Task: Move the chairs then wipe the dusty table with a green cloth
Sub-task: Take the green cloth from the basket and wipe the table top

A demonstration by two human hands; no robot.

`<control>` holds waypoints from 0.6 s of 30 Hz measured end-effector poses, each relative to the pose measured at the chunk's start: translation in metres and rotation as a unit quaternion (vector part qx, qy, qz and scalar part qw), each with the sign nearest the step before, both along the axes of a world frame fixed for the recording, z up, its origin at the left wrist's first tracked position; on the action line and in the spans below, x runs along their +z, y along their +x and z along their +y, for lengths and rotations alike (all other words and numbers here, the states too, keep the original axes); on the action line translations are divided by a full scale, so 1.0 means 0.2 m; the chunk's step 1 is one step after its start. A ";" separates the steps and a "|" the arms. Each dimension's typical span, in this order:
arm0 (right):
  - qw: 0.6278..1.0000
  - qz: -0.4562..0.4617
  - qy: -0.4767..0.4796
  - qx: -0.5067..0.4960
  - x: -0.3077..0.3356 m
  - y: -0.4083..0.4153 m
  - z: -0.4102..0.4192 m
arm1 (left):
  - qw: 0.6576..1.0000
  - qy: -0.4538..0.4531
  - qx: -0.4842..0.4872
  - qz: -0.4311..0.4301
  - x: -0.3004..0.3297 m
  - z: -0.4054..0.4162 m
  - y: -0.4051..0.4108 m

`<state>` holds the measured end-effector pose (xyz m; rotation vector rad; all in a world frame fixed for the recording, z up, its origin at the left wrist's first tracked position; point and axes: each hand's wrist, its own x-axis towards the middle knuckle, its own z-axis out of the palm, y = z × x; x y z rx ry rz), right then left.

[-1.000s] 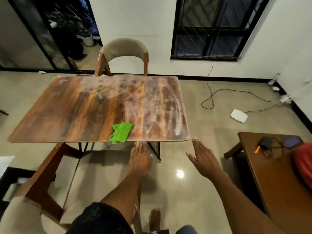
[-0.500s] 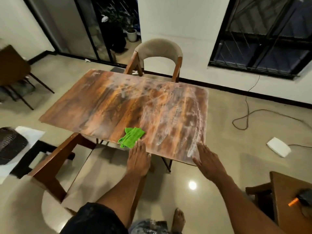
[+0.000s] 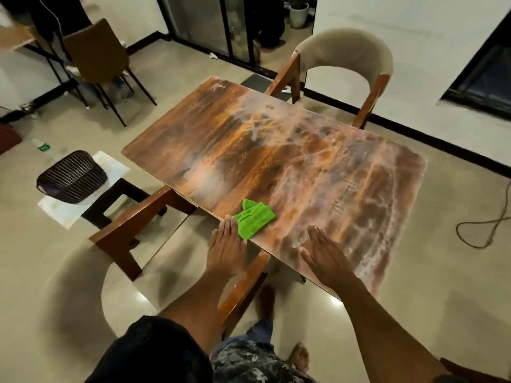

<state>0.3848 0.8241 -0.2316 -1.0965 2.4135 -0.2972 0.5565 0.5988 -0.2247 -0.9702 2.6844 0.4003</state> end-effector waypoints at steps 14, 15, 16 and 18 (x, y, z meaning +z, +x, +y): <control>0.999 -0.017 -0.035 -0.002 -0.58 0.10 -0.91 | 0.993 0.019 0.088 0.080 -0.65 -0.47 -0.23; 0.999 0.002 -0.042 -0.016 -0.66 0.12 -0.97 | 0.991 0.014 0.090 0.094 -0.71 -0.51 -0.23; 0.998 0.027 -0.045 -0.029 -0.71 0.12 -1.03 | 0.990 0.001 0.088 0.113 -0.75 -0.56 -0.24; 0.996 0.053 -0.032 -0.063 -0.81 0.15 -1.13 | 0.984 -0.030 0.083 0.151 -0.86 -0.62 -0.25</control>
